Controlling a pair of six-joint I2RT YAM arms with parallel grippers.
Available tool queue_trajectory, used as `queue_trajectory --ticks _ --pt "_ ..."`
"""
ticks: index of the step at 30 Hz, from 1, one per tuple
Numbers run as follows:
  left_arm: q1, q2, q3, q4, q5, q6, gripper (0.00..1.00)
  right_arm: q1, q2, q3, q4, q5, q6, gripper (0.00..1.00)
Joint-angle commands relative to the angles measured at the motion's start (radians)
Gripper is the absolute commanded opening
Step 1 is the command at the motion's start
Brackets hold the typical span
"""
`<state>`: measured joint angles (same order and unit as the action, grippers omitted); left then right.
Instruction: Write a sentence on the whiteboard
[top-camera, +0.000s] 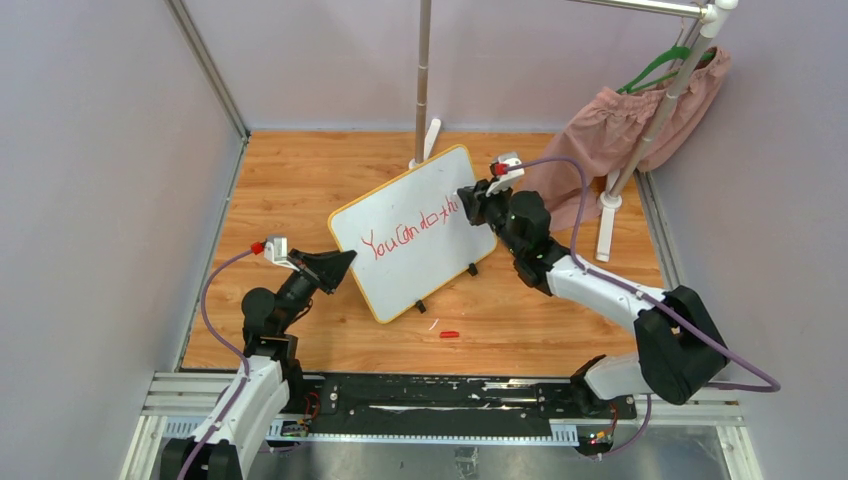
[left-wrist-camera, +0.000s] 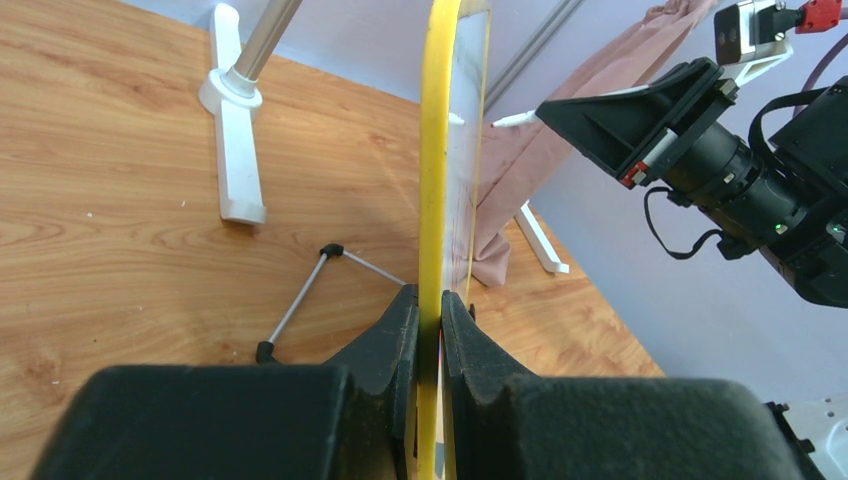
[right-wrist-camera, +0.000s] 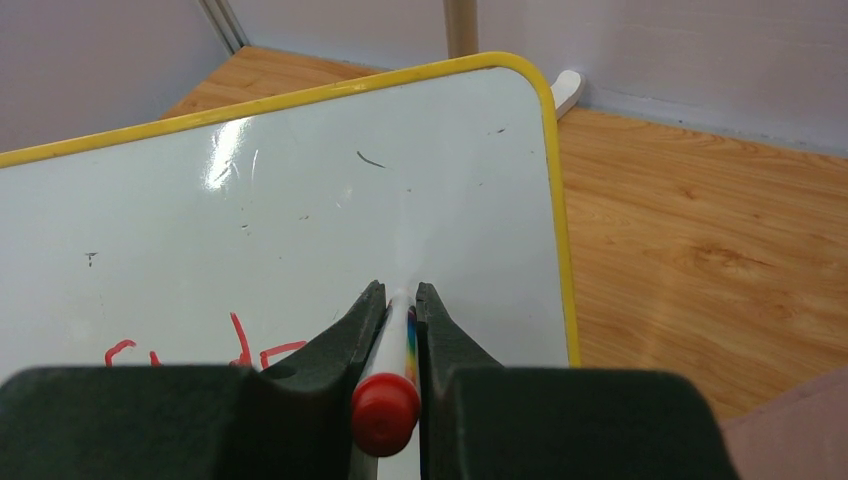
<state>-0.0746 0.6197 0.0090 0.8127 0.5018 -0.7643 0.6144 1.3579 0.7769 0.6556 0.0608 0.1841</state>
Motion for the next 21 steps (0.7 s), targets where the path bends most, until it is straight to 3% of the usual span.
queue_trajectory --ticks 1,21 --pt "-0.005 -0.001 -0.158 -0.020 -0.014 0.045 0.00 -0.014 0.017 0.027 -0.001 -0.012 0.003 0.00" --pt "-0.007 0.003 -0.158 -0.020 -0.017 0.045 0.00 -0.020 0.038 0.013 0.004 0.019 0.001 0.00"
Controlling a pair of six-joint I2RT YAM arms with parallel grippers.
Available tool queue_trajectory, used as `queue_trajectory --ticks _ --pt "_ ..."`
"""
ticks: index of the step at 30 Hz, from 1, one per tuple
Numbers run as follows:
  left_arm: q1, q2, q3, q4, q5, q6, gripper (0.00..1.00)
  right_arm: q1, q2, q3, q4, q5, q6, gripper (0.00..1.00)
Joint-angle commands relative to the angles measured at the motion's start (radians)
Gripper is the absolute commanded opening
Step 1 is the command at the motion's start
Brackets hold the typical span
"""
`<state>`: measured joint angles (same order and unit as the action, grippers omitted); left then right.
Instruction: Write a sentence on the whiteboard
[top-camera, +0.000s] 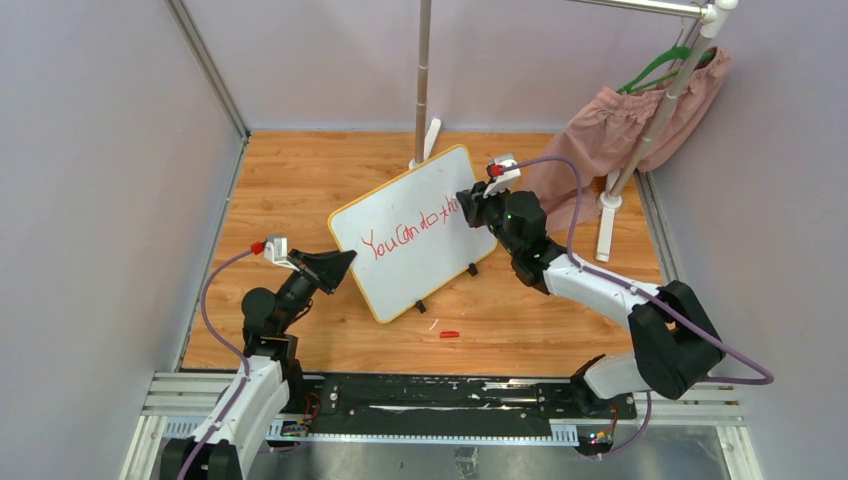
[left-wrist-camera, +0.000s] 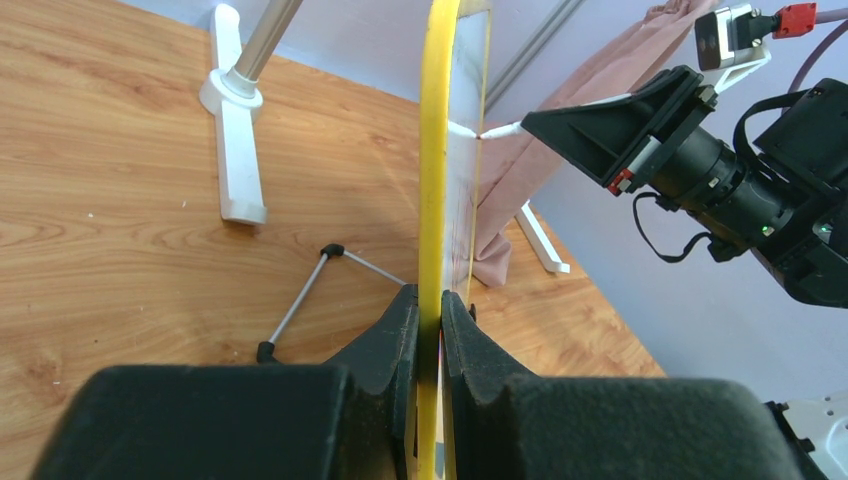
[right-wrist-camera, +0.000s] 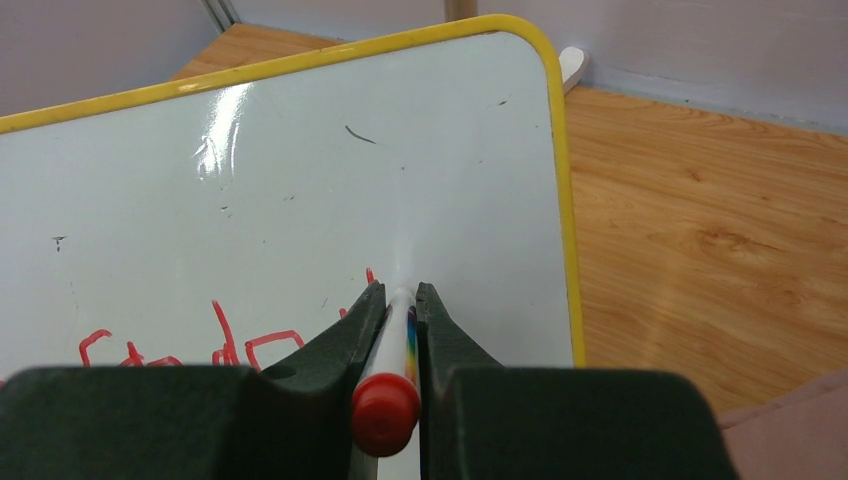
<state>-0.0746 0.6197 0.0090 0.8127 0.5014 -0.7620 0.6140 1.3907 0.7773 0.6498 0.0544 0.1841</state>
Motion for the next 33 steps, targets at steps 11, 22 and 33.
queue_trajectory --ticks 11,22,33 --pt "-0.007 0.002 -0.158 -0.020 -0.016 0.043 0.00 -0.034 0.020 0.004 0.016 0.021 0.013 0.00" --pt "-0.007 0.000 -0.158 -0.020 -0.016 0.044 0.00 -0.031 0.024 0.013 0.019 -0.019 0.023 0.00" --pt "-0.007 0.001 -0.158 -0.020 -0.017 0.044 0.00 -0.017 0.027 0.021 0.012 -0.027 0.016 0.00"
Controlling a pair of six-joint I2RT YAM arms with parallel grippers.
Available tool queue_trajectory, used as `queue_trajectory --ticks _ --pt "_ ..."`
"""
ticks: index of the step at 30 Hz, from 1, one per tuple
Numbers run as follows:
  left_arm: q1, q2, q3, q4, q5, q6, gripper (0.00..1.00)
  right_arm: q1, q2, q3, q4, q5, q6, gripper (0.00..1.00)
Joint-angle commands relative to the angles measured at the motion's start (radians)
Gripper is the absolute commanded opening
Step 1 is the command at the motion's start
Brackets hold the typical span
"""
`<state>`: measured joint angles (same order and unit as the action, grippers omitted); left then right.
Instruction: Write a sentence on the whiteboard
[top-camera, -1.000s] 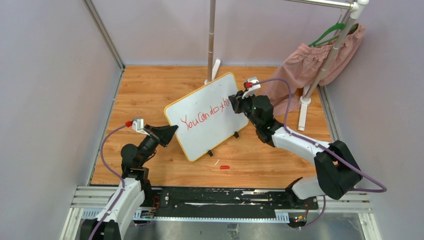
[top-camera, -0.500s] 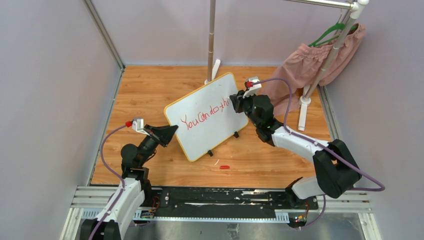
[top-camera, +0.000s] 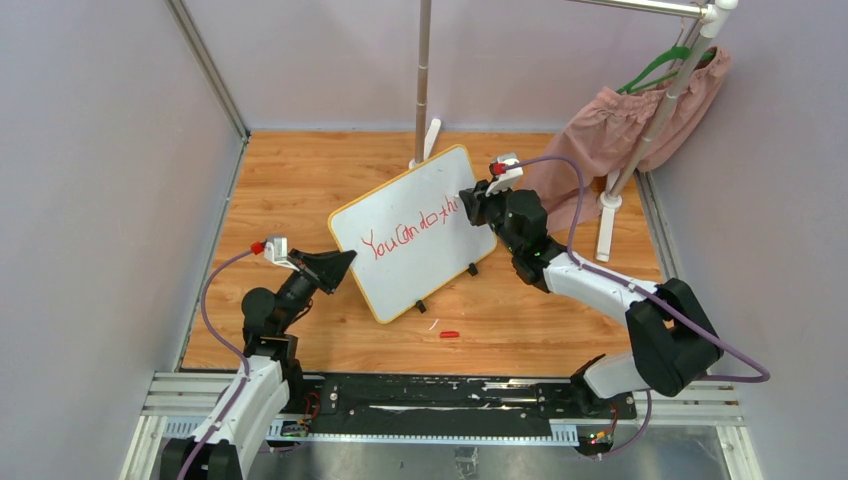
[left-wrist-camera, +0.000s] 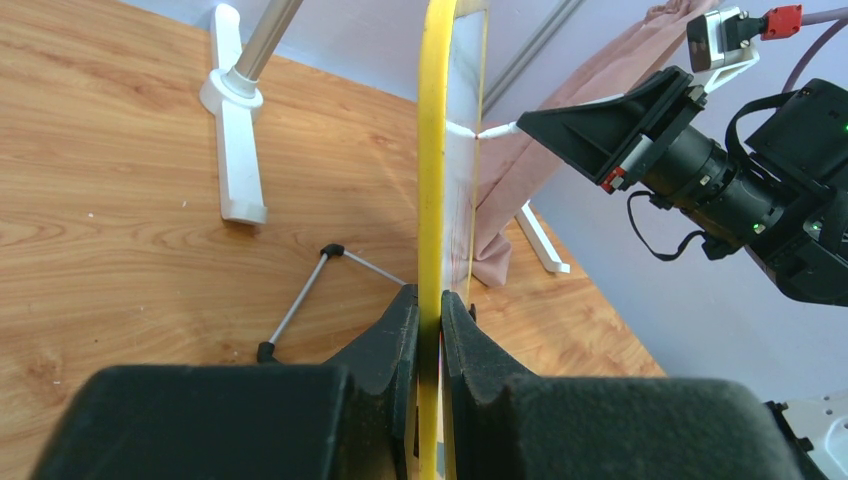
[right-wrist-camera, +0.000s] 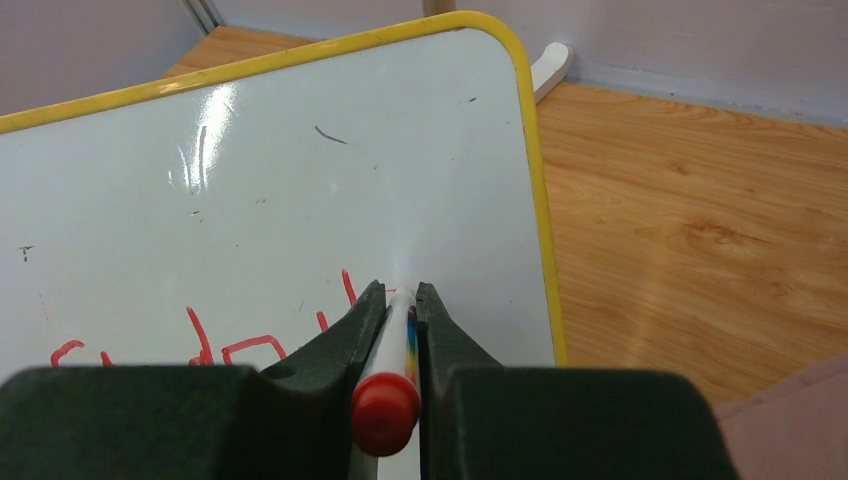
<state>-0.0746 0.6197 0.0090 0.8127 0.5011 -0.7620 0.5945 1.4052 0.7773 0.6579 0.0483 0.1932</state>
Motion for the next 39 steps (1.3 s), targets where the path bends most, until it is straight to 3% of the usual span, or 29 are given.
queue_trajectory --ticks 1,17,39 --pt "-0.007 0.000 -0.158 -0.020 -0.016 0.044 0.00 0.001 0.012 0.022 0.003 -0.023 0.006 0.00" --pt "-0.007 0.002 -0.157 -0.020 -0.018 0.046 0.00 0.003 -0.005 0.011 -0.013 -0.009 0.007 0.00" --pt "-0.007 0.001 -0.158 -0.026 -0.027 0.046 0.00 0.000 -0.276 -0.110 -0.083 0.037 0.019 0.00"
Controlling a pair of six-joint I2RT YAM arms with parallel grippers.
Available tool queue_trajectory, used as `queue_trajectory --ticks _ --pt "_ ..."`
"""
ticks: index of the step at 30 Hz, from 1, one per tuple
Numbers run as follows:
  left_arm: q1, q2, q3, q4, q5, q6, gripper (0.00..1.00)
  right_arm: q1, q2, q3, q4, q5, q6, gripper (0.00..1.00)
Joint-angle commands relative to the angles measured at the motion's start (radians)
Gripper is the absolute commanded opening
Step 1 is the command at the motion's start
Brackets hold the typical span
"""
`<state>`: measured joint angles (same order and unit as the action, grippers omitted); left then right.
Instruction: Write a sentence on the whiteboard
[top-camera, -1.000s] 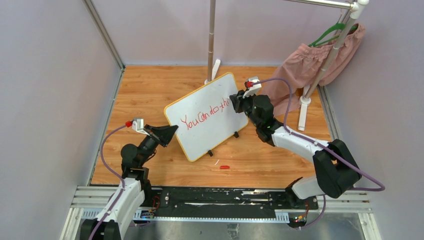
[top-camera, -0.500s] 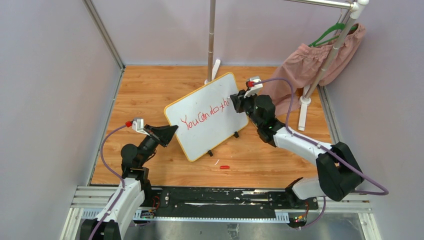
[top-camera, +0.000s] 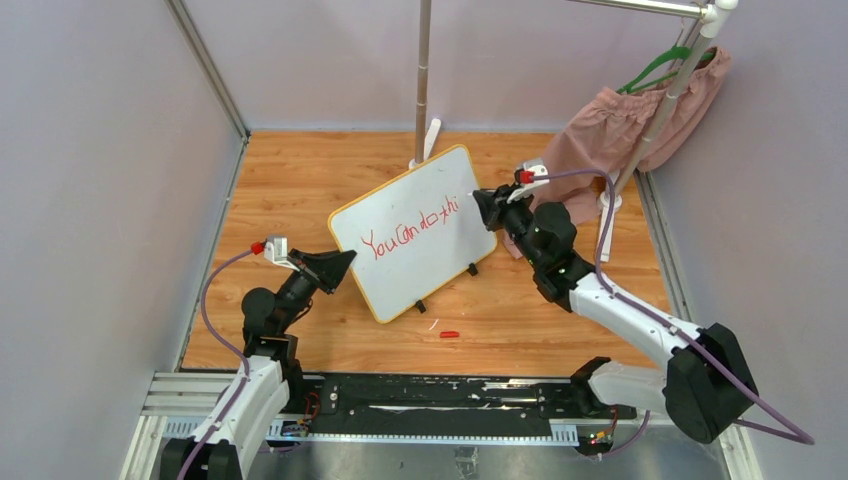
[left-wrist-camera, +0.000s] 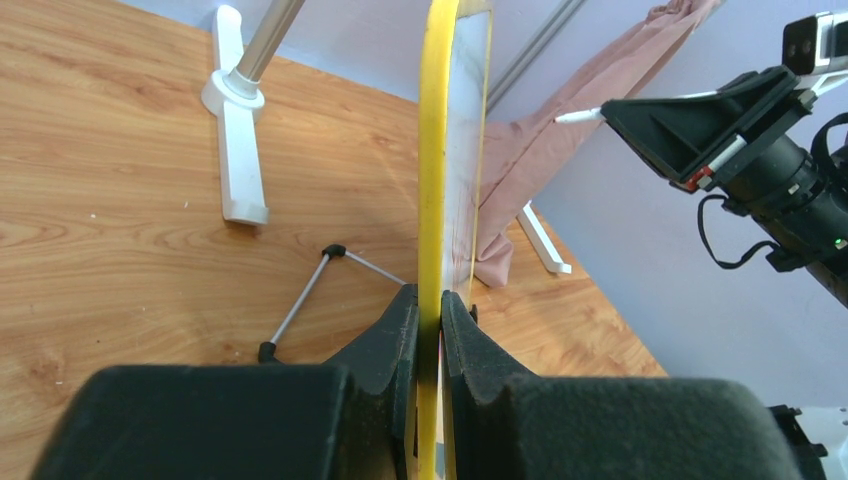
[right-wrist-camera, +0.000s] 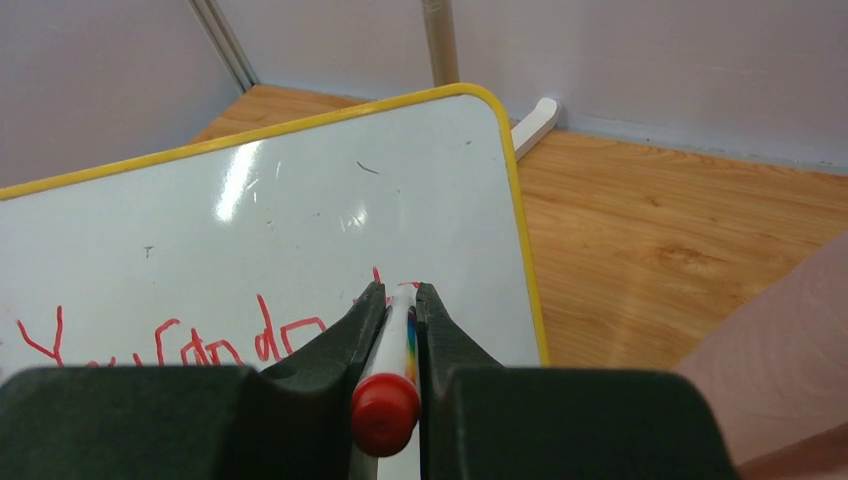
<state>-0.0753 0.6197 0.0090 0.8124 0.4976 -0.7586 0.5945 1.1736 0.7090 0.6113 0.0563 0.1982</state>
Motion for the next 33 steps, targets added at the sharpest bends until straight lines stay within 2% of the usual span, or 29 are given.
queue_trajectory --ticks 1,8,24,33 --pt "-0.006 0.001 -0.158 -0.027 -0.025 0.042 0.00 -0.001 -0.057 -0.048 -0.047 0.033 0.015 0.00" --pt "-0.006 0.002 -0.158 -0.025 -0.021 0.040 0.00 -0.001 -0.089 -0.105 -0.044 0.061 0.012 0.00" --pt "-0.006 0.000 -0.158 -0.025 -0.016 0.039 0.00 -0.017 0.106 -0.016 0.099 0.109 0.022 0.00" --pt "-0.006 0.003 -0.157 -0.025 -0.019 0.040 0.00 -0.028 0.151 0.001 0.171 0.106 0.037 0.00"
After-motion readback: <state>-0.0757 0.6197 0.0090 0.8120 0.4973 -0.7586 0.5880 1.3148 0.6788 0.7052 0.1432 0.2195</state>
